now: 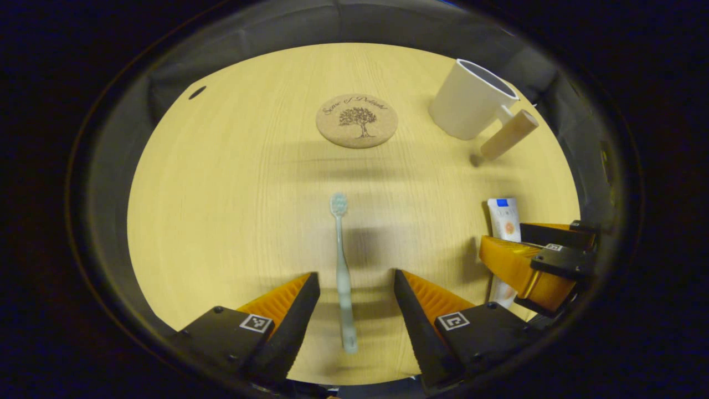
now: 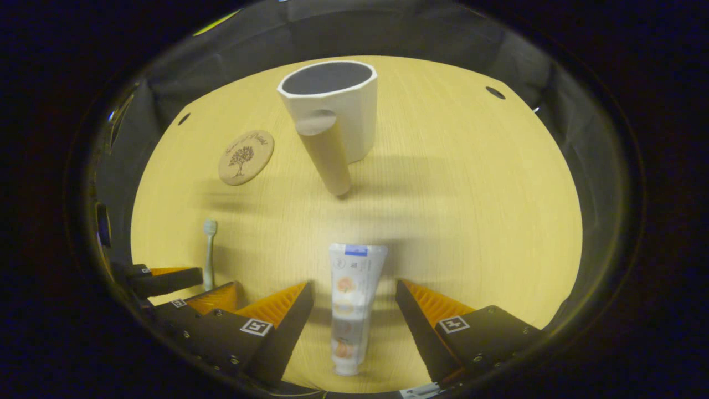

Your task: Put the toothbrush and toothpaste on the desktop into the cup, then pick up the cup and place it on the coaster on the desktop.

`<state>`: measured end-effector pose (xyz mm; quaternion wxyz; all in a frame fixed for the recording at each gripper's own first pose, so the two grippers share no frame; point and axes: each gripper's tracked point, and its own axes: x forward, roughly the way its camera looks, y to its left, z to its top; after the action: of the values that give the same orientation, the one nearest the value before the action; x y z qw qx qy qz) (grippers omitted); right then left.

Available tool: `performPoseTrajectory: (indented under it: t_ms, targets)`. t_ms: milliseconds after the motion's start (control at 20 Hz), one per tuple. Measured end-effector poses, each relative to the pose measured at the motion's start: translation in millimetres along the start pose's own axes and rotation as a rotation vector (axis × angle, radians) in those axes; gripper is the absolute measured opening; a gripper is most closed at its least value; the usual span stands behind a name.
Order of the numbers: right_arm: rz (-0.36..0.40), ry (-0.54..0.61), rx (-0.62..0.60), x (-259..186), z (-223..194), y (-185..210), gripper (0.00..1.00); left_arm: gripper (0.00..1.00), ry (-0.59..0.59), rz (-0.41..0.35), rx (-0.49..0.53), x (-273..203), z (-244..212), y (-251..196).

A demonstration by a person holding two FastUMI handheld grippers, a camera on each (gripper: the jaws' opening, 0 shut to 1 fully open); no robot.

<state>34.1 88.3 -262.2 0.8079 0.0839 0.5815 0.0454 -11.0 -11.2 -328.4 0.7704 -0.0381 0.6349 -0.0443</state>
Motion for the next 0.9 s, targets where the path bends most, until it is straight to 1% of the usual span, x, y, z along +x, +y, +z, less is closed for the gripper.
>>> performPoseTrajectory:
  t_ms: [50, 100, 150, 200, 250, 300, 350, 400, 450, 500, 550, 600, 750, 800, 900]
  targets:
    - [-0.010, 0.026, -0.006, -3, -2, -2, 0.92, 0.88, 0.003, 0.006, 0.001, 0, 0, 1]
    - [-0.012, 0.013, -0.009, 0, -2, -3, 0.90, 0.81, -0.001, 0.008, 0.002, 0, 0, 1]
    - [-0.018, 0.017, -0.011, 0, -2, -4, 0.88, 0.78, -0.013, 0.010, 0.003, 0, 0, 1]
    - [-0.023, 0.021, -0.017, -1, -4, -5, 0.84, 0.70, -0.019, 0.011, 0.002, -1, 0, 1]
    - [-0.041, 0.008, -0.023, 0, -2, -8, 0.84, 0.63, -0.026, 0.013, -0.007, -1, 0, 1]
    - [-0.047, 0.013, -0.030, 2, -5, -10, 0.65, 0.51, -0.032, 0.013, -0.011, -2, 0, 1]
    - [-0.045, 0.007, -0.036, -1, -3, -12, 0.61, 0.46, -0.042, 0.010, -0.007, -1, 0, 0]
    - [-0.045, 0.006, -0.037, -5, -4, -13, 0.52, 0.37, -0.047, 0.009, 0.000, -1, 1, -1]
    - [-0.043, 0.000, -0.034, -5, -1, -13, 0.50, 0.29, -0.054, 0.007, 0.014, -1, 0, -1]
    - [-0.042, -0.002, -0.039, -3, -4, -12, 0.41, 0.31, -0.060, 0.007, 0.028, -2, 0, -1]
    - [-0.045, -0.010, -0.045, -3, -3, -13, 0.43, 0.31, -0.072, 0.004, 0.041, -3, 2, -2]
    - [-0.043, -0.015, -0.036, -5, -4, -13, 0.35, 0.15, -0.071, 0.009, 0.036, -1, -2, -2]
    - [-0.031, -0.044, -0.041, -4, -1, -14, 0.35, 0.14, -0.079, 0.005, 0.055, -1, 2, -2]
    - [-0.016, -0.051, -0.054, -3, -2, -11, 0.28, 0.10, -0.080, 0.003, 0.057, -3, 3, -3]
    - [0.024, -0.080, -0.084, -4, -1, -8, 0.28, 0.07, -0.103, -0.009, 0.064, -3, 3, -2]
